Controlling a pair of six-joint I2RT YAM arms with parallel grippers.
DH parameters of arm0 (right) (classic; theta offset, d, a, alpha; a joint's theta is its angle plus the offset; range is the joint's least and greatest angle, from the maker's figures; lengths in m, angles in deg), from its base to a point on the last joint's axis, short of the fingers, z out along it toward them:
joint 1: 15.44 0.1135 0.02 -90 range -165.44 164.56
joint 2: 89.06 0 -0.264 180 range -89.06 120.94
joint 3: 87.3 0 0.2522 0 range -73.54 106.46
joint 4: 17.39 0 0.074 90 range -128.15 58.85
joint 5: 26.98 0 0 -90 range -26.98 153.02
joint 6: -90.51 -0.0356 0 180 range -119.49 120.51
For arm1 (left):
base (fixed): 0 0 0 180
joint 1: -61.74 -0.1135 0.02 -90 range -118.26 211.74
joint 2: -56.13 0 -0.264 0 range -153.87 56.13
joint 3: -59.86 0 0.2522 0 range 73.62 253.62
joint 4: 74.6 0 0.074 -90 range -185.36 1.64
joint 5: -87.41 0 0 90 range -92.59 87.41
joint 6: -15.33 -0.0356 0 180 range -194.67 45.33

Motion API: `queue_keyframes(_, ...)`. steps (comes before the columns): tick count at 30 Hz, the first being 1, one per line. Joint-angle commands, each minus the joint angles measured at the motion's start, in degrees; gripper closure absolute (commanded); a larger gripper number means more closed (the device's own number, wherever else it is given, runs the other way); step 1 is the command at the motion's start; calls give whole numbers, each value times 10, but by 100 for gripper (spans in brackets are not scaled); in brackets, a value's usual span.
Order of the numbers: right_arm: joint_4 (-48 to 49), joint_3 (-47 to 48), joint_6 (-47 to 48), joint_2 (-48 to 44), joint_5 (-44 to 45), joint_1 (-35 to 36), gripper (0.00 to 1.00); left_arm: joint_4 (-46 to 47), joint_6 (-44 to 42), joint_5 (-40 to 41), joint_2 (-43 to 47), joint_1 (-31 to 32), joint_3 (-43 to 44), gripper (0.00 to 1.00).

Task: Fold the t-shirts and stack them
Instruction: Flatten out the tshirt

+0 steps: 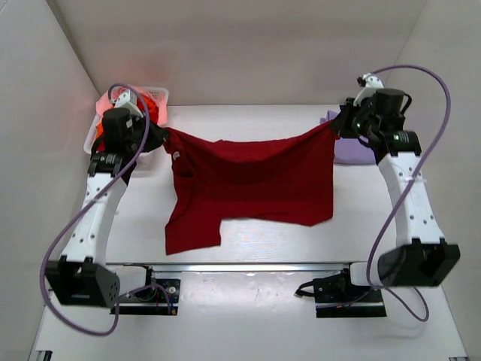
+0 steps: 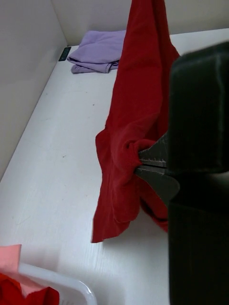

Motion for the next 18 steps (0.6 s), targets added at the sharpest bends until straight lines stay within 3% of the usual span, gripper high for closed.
queue_keyframes(1,15,124,29,43,50,16,100,57,-5,-76,-36,-27,81,100)
queue_keyframes(3,13,167,30,46,60,12,100,31,-8,-76,-49,-34,159,100)
queue_keyframes(6,4,204,4,52,14,-29,100,7,-31,-70,-53,-33,201,100)
queue_keyframes(10,-4,105,23,14,40,-4,100,27,-38,-77,29,-27,104,100)
queue_keyframes(14,-3,-68,16,-80,40,15,100,17,-55,-77,139,-30,-87,100)
queue_keyframes(18,-28,-126,16,-168,58,25,100,-18,-76,-55,203,-20,-100,100)
